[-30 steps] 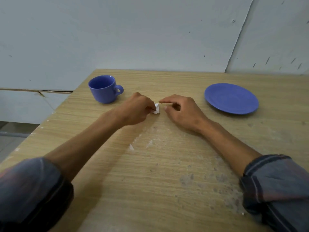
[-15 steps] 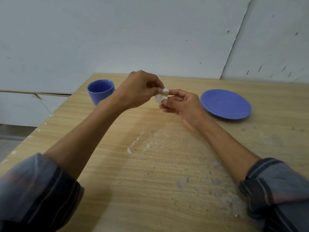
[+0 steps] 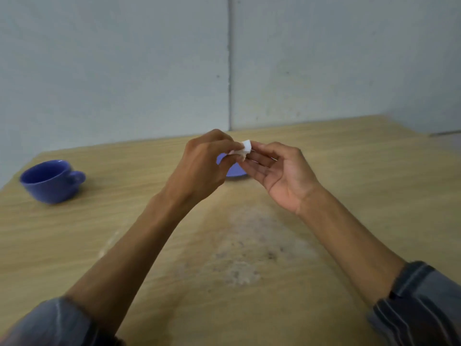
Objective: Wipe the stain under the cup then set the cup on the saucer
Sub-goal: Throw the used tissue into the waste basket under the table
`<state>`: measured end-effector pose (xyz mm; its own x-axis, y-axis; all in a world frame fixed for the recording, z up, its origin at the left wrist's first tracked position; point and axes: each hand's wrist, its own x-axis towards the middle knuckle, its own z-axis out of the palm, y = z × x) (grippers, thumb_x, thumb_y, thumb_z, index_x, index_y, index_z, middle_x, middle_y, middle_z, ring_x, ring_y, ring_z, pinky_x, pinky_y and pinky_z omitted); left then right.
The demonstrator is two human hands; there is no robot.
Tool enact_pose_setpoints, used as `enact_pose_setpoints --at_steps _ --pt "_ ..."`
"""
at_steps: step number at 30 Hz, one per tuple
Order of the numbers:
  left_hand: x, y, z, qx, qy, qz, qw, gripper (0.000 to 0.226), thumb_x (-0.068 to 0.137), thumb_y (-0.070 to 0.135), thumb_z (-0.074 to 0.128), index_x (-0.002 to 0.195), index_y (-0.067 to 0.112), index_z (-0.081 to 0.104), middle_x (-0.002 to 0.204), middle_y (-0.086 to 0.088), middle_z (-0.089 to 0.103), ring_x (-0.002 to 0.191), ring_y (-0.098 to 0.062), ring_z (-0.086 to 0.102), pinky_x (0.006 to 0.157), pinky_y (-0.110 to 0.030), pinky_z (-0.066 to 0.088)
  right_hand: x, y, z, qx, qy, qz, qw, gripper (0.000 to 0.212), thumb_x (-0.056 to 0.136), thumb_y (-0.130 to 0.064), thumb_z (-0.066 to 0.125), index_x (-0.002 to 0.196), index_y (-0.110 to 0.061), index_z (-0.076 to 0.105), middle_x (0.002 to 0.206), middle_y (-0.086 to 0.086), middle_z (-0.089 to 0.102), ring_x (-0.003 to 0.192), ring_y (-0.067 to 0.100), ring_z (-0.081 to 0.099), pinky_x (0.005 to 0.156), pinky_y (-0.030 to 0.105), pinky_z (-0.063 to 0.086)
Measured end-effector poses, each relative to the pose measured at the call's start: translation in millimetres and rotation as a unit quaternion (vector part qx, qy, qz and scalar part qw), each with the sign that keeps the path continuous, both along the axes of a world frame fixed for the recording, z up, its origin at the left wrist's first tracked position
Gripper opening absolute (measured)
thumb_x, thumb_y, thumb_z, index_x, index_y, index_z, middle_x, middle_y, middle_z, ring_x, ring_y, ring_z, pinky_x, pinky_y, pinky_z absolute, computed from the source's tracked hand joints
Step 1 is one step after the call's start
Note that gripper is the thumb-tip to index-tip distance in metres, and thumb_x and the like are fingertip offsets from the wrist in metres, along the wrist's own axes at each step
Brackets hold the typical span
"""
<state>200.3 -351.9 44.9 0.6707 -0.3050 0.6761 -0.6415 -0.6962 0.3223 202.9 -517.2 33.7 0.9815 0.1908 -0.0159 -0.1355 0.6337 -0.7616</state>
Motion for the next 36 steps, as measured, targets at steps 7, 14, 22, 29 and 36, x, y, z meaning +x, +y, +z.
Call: enact_pose_setpoints --at_steps 7,14,22,29,36 --pt "-37.1 -149.6 1.4 -0.120 0.064 -0.151 0.979 0.008 0.081 0.010 0.072 0.086 0.016 0.074 0.081 0.018 0.067 0.078 0.000 0.065 0.073 -0.004 0.043 -71.1 -137.0 1.8 -0.068 -0.006 -0.120 0.990 0.010 0.084 -0.016 0.064 0.084 -0.011 0.073 0.087 0.005 0.068 0.079 0.017 0.066 0.071 0.025 0.055" --pt "-105.6 -284.8 -25.0 -0.179 0.180 -0.223 0.941 0.006 0.080 0.018 0.073 0.082 0.023 0.075 0.076 0.020 0.067 0.069 0.007 0.059 0.064 -0.007 0.043 -169.2 -252.2 -22.2 -0.074 0.033 -0.267 0.960 0.038 0.072 -0.012 0.073 0.108 -0.004 0.066 0.088 0.004 0.070 0.077 0.012 0.065 0.069 0.020 0.054" --pt "-193.6 -378.4 -74.3 -0.233 0.474 -0.324 0.784 0.013 0.083 0.032 0.071 0.090 0.023 0.078 0.084 0.010 0.076 0.081 0.000 0.070 0.075 -0.016 0.054 -283.3 -326.8 -85.9 -0.085 0.019 -0.432 0.898 0.021 0.068 -0.011 0.073 0.089 -0.011 0.075 0.089 0.005 0.076 0.089 0.015 0.070 0.077 0.020 0.053" --pt "-216.9 -403.2 -159.6 -0.221 0.593 -0.281 0.722 0.013 0.076 0.009 0.078 0.087 0.013 0.072 0.083 -0.004 0.075 0.081 -0.016 0.072 0.077 -0.028 0.058 -326.8 -336.4 -174.4 -0.019 0.126 -0.433 0.892 0.026 0.076 -0.015 0.069 0.099 -0.005 0.072 0.098 0.008 0.074 0.091 0.018 0.068 0.079 0.025 0.055" --pt "-208.3 -393.6 -258.9 -0.065 0.629 -0.187 0.752 0.005 0.086 0.013 0.068 0.089 0.017 0.068 0.088 0.002 0.070 0.077 -0.004 0.063 0.059 -0.004 0.046 -321.9 -323.0 -287.6 0.038 0.329 -0.449 0.830 0.028 0.078 -0.004 0.070 0.106 0.000 0.067 0.104 0.016 0.071 0.088 0.021 0.069 0.072 0.025 0.056"
